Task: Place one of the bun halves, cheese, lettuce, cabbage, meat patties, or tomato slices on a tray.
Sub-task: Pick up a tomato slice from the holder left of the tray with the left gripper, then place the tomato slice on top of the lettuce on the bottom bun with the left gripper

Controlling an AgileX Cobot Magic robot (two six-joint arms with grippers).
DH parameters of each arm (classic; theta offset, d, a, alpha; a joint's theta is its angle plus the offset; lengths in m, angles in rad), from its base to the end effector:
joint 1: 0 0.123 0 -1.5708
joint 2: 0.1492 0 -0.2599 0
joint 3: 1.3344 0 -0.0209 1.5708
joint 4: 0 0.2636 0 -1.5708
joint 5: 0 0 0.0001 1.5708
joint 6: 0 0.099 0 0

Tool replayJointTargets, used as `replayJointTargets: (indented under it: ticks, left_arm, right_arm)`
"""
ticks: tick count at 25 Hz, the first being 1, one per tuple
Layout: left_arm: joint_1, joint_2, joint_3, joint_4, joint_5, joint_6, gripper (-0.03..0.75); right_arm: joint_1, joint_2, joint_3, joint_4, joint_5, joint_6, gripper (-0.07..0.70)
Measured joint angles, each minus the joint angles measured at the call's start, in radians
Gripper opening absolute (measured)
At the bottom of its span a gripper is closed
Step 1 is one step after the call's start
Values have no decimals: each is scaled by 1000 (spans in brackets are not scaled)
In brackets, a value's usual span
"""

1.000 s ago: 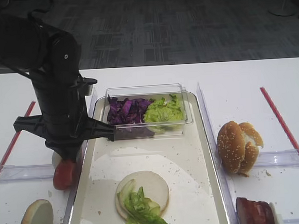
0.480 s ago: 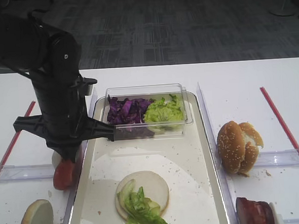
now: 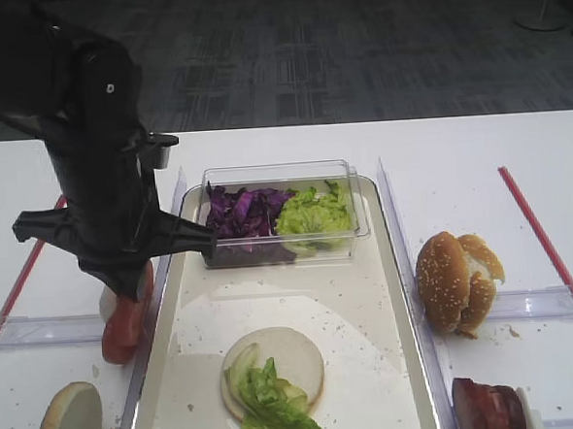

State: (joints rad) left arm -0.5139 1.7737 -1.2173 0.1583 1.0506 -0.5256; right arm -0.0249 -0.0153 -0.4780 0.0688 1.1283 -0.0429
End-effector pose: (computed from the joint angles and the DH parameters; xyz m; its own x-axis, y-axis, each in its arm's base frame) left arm 0.3024 -0.1552 0.1685 -0.9916 0.0686 -0.1098 0.0578 0.9934 0.0988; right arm 0.0359 0.0053 0.2683 -0.5194 -0.0004 -0.8545 -0.0352 0.9992 0.0209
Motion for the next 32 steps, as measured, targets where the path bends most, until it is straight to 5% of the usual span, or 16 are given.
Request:
replayJointTargets:
  ticks: [13,32]
  left_arm:
    - [0,-99,0,-23,46,34,13]
    - [-6,-99,0,-699,29,653,13]
  right_arm:
    - [0,0,0,0,0,0,435]
    - [0,0,0,0,0,0,435]
